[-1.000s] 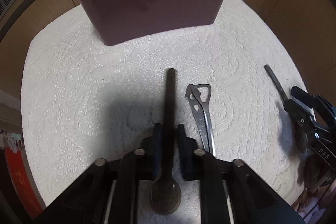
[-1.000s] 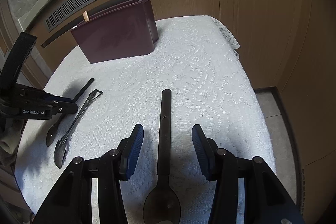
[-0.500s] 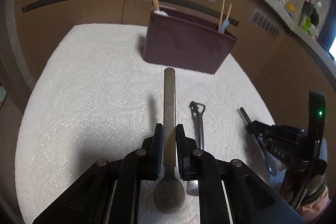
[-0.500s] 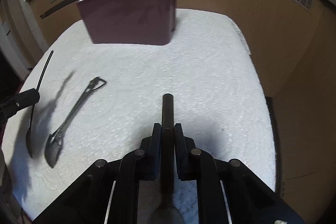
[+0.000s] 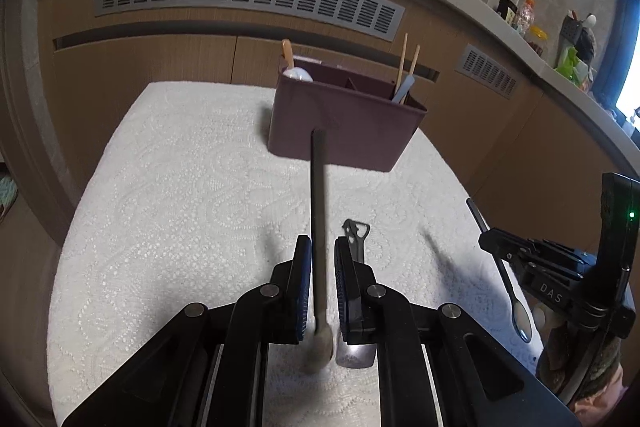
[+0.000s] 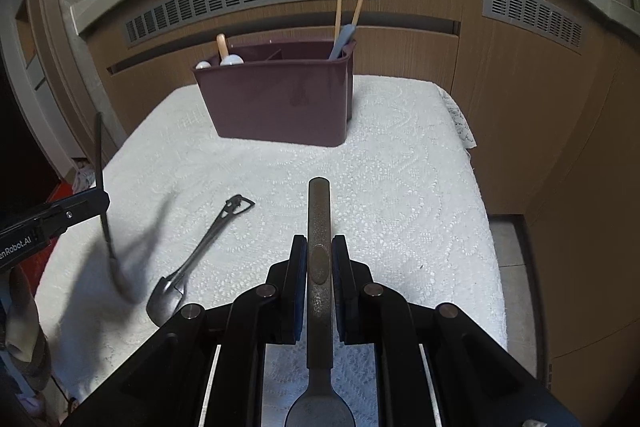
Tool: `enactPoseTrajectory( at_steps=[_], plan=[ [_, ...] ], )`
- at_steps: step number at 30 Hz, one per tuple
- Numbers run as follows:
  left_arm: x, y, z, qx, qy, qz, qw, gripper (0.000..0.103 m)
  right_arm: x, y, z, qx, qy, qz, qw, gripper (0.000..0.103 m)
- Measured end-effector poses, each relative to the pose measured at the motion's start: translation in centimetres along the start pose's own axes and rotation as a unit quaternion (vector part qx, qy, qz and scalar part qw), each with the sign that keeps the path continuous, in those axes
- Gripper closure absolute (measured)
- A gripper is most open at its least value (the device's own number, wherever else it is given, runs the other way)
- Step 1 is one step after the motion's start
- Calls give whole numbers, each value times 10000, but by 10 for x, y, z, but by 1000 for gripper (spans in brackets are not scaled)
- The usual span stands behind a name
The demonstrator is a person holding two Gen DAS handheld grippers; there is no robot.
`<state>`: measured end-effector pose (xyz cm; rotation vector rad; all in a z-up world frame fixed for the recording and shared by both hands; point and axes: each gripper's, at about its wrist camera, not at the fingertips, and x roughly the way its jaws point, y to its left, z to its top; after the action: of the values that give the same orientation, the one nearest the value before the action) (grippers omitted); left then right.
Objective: Organize utensils
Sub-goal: 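Lift both dark-handled spoons and carry them toward the caddy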
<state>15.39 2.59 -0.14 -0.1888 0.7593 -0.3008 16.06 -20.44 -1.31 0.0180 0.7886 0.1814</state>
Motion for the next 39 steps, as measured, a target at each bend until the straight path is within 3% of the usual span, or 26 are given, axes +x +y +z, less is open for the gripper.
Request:
enactPoseTrajectory(
  at_steps=[7,11,16,22,24,27,32,36,39],
  plan=[
    [-6,-5,20,110,-172,149,9997,92,-11,4,14,-32,-289,43,9996,92],
    [17,10,21,14,445,295,9986,90,-5,-1,11,-23,-150,-10,9999,92],
    [65,22,19,-316,1428,38,9892,84,14,-10,4,129,124,-42,9998,92],
    [128,9,37,367,2318,749,9692,83,19,-9,-2,75,214,22,9997,92],
    [141,9,40,395,2511,836,9635,80,21,-10,-4,85,244,43,9997,92],
    [148,-1,42,609,2464,928,9628,80,24,-11,-6,90,268,67,9996,92],
    [133,-7,25,796,1823,1009,9748,89,28,-14,-6,180,236,143,9995,92],
    [92,0,4,472,1416,505,9875,90,21,-16,-4,271,71,233,9993,92],
    [55,-2,-7,387,853,422,9947,90,17,-15,-1,237,-21,210,9995,92]
  ],
)
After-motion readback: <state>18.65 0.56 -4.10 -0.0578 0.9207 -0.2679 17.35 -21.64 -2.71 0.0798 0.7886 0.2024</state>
